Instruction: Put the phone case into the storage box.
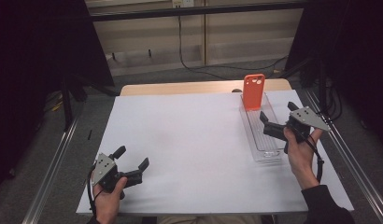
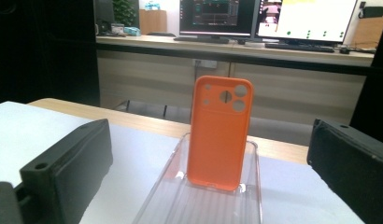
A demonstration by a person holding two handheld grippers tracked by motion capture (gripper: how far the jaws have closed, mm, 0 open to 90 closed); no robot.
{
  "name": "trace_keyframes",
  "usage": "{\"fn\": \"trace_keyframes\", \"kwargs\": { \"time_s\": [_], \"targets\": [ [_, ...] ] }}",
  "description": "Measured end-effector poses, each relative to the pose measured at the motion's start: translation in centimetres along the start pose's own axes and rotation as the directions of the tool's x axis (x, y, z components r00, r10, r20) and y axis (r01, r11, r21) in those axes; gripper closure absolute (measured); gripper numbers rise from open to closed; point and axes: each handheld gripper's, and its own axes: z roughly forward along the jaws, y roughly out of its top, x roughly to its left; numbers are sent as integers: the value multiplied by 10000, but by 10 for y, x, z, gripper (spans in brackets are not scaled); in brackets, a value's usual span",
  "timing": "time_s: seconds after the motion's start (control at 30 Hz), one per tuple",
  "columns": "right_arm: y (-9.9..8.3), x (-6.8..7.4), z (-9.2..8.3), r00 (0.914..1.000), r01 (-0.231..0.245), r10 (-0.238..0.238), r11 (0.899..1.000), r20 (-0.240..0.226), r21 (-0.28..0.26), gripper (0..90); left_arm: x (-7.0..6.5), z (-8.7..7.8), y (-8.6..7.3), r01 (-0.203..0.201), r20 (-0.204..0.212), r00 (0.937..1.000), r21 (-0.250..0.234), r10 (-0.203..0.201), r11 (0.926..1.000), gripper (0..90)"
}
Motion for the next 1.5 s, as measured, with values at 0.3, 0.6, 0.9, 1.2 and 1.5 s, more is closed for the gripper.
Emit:
{"fn": "trace_keyframes", "kwargs": {
  "time_s": [0.3, 0.6, 0.9, 1.2, 1.5],
  "targets": [
    [-9, 6, -14, 9998, -134, 135, 9999, -129, 101, 0, 1, -1, 0, 64, -146, 9999, 1, -64, 10000, 28],
    [-21, 12, -31, 10000, -67, 67, 9998, -37, 183, 1, -1, -2, 0, 75, -172, 9998, -84, -76, 9999, 28],
    [-28, 16, -49, 9999, -113, 111, 9995, 92, 297, 0, -1, -4, 1, 158, -275, 9995, -322, -167, 9994, 29],
    [-36, 16, -66, 9997, -166, 161, 9993, 158, 321, 0, 1, -5, 0, 39, -350, 9994, -152, -44, 9999, 29],
    [-46, 17, -77, 9998, -202, 201, 9991, 29, 384, 0, 1, -8, -1, 18, -441, 9990, -162, -25, 9999, 29]
  ]
}}
